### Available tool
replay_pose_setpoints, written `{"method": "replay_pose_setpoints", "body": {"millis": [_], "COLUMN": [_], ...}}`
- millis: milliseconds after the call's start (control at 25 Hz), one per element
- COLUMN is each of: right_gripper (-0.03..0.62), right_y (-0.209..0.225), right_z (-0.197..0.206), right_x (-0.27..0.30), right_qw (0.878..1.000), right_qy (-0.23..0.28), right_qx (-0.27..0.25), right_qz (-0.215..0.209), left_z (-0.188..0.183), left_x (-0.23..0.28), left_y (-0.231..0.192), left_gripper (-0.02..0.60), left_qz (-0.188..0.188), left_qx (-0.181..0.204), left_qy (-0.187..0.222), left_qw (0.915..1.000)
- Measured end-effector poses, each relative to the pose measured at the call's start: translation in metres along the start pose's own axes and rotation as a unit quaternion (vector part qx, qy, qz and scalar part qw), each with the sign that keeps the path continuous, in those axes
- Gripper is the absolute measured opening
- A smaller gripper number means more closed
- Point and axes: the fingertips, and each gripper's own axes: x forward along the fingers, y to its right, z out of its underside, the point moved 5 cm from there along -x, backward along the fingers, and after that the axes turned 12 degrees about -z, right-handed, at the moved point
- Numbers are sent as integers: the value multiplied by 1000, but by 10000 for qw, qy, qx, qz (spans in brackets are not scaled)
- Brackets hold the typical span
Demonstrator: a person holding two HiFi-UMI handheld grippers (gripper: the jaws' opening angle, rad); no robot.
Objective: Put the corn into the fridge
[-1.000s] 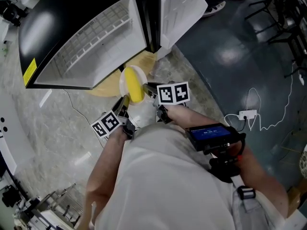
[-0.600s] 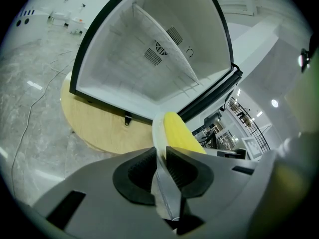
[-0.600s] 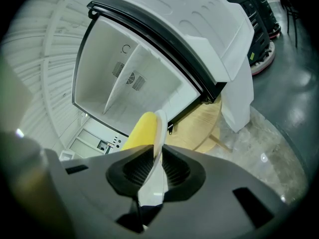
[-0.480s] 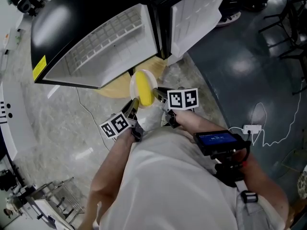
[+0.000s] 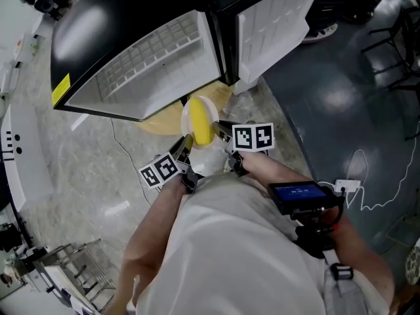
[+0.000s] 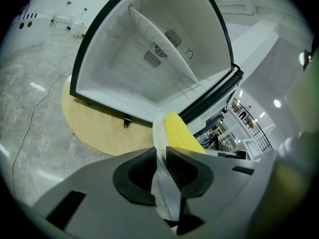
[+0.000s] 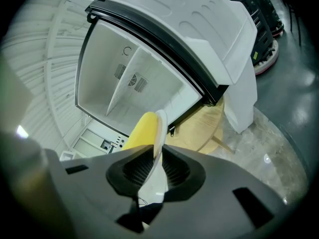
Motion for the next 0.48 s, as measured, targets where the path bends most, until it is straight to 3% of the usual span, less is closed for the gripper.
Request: {"method": "replay_pose_setpoints", "body": {"millis": [480], "right_gripper": [55], "right_y": [-6], "right_z": [3], "right_x": [11], "right_qw": [9999], "right_qy": [-117], "right_qx": [-1], "right_qz": [-93], "left_z": [-2], "left_x": [-6], "left_y": [-10], "left_gripper": [57], "left_qz": [-98], "left_qx": [-100], "left_qy": [71], "left_qw": [9999]}}
